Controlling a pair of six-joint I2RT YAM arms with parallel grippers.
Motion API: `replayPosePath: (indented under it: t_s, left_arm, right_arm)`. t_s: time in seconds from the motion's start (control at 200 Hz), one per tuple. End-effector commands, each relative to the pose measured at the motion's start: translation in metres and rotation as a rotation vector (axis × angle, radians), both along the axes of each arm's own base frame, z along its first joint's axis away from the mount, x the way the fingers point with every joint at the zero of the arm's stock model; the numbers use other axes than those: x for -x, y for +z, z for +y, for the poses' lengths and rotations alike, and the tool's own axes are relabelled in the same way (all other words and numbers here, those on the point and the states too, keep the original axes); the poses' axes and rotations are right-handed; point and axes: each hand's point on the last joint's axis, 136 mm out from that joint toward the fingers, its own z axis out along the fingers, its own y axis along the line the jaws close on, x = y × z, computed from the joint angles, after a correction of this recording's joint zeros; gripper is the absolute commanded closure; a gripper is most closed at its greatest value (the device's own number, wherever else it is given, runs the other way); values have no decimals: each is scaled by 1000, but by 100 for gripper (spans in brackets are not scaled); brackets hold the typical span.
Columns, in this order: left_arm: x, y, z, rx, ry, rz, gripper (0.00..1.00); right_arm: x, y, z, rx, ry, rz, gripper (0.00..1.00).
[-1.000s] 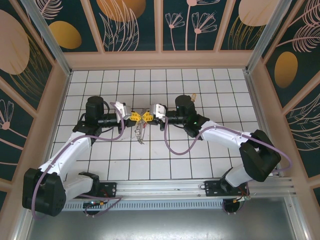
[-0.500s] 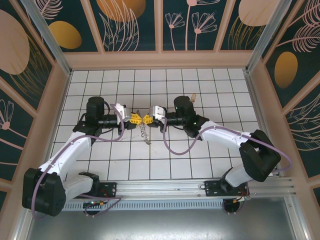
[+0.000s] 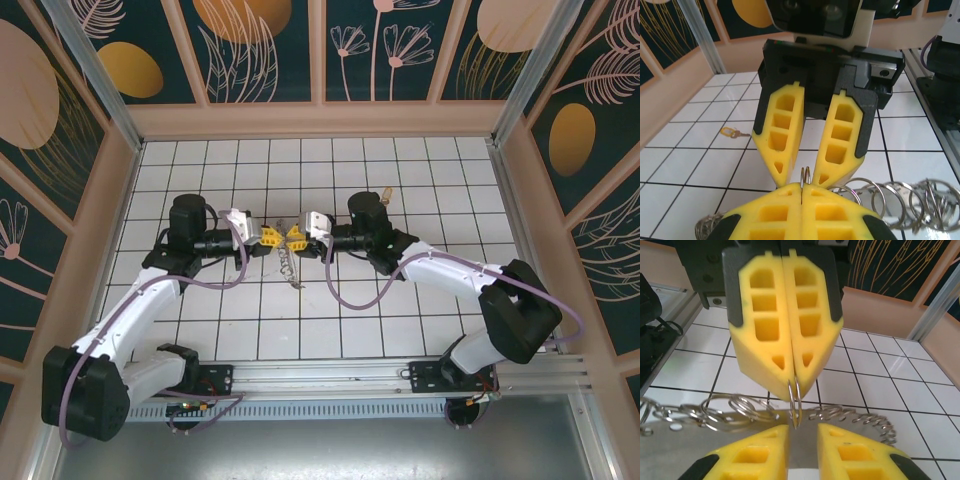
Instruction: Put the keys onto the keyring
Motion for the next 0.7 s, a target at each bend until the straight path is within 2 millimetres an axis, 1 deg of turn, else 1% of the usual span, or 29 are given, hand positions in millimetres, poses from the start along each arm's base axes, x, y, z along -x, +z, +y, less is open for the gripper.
replayPosePath:
  t_s: [0.0,0.115,0.365,0.405,0.455,0.501,0.606,0.626,0.696]
  left_arm:
    - [4,12,-2,32,-32,-41,100]
    - [6,13,-4,39,-48,-37,100]
    - [7,7,-4,32,-58,-14,100]
    - [7,7,-4,33,-58,-12,100]
    - [7,7,-4,33,-61,-11,100]
    - [8,7,-4,34,-64,-12,100]
    - [8,6,-5,31,-71,-6,100]
    - [8,6,-5,30,-71,-5,100]
    - [8,5,-5,26,-73,-2,100]
  right_arm:
    - [1,7,-5,-8,-1,-29,78]
    - [2,8,-5,-13,3,-27,78]
    - [3,20,-3,-36,18,-35,77]
    - [3,20,-3,-34,20,-35,79]
    - [3,19,-2,-27,23,-33,87]
    - [4,17,-2,-22,26,-31,88]
    - [5,19,-2,-23,30,-31,88]
    - [5,18,-2,-23,31,-31,86]
    - [6,21,-2,-26,35,-30,78]
